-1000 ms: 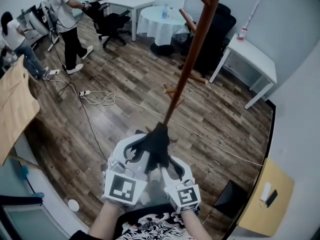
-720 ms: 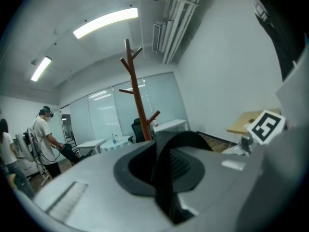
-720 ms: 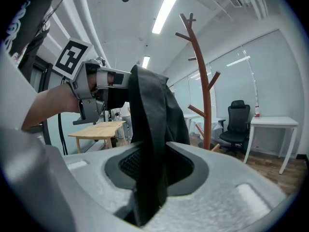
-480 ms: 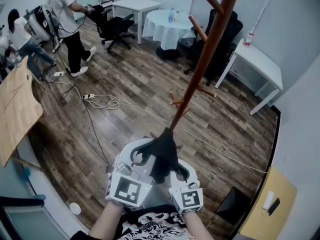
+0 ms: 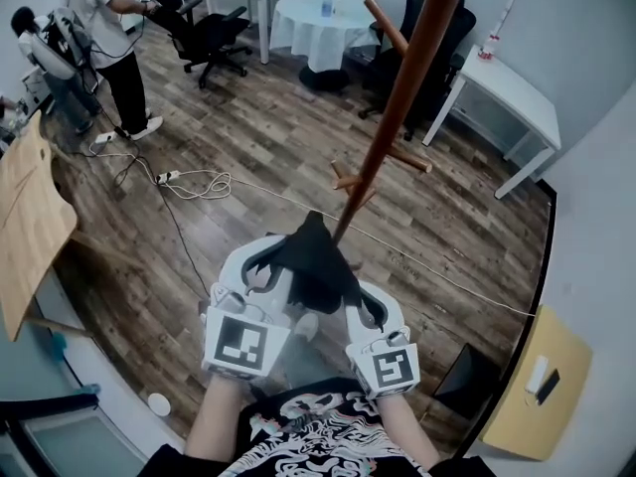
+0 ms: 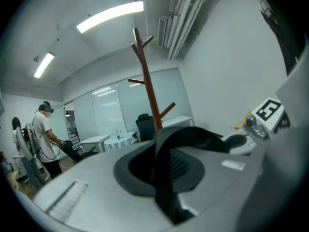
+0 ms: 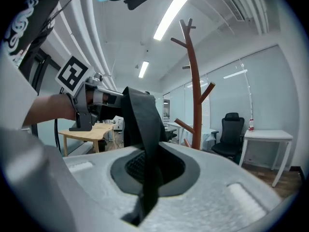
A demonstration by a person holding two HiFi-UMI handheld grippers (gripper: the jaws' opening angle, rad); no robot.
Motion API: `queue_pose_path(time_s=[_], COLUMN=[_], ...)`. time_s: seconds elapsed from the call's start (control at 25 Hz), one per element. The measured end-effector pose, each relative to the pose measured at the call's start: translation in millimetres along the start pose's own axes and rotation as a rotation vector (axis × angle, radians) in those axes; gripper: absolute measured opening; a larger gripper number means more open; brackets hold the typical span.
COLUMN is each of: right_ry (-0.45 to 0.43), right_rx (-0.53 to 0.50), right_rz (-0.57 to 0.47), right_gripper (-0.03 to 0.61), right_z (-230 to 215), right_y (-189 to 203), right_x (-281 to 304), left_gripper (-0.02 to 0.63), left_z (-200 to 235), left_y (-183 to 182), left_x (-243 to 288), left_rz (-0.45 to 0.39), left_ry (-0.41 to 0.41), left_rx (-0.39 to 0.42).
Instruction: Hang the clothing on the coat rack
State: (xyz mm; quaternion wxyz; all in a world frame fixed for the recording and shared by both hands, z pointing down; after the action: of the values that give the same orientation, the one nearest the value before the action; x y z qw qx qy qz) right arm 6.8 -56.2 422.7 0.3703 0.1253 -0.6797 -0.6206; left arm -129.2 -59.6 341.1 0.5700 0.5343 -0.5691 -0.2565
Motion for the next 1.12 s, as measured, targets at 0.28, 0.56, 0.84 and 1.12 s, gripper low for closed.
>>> queue_pose_path(time_s=[0.28, 0.56, 0.84, 1.12], right_ry=[0.030, 0.030, 0.060, 0.048], right_rx=[-0.018, -0.018, -0.027, -0.030], right_rz=[-0.023, -0.064, -0.066, -0.059], right_gripper=[0.003, 0.003, 0.003, 0.003], right_z=[-14, -25, -47, -64], right_y=[-10, -36, -48, -64], right_x=[9, 16, 29, 53], left_gripper=[0.011, 0.011, 0.011, 0.011], left_z=[17, 37, 46, 68], left_y=[4, -4, -9, -22], left_x=[15, 30, 51, 84], left_rz=[0.016, 0.022, 0.019, 0.005], left_ry=[-0.005, 0.003, 0.031, 0.050], left_rx=[0.038, 0.054, 0.087, 0.108])
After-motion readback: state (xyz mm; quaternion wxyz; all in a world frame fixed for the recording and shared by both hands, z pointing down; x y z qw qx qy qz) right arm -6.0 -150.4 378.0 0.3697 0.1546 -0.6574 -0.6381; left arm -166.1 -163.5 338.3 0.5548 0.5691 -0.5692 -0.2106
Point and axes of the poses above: the fingertips, and each gripper's own axes: x forward along the fingers, z to its left, y out of its underside, the point moved 4 cm from there along -x, backward along the fingers, and after that the axes turned 11 degrees about z, right-handed, at the moved point
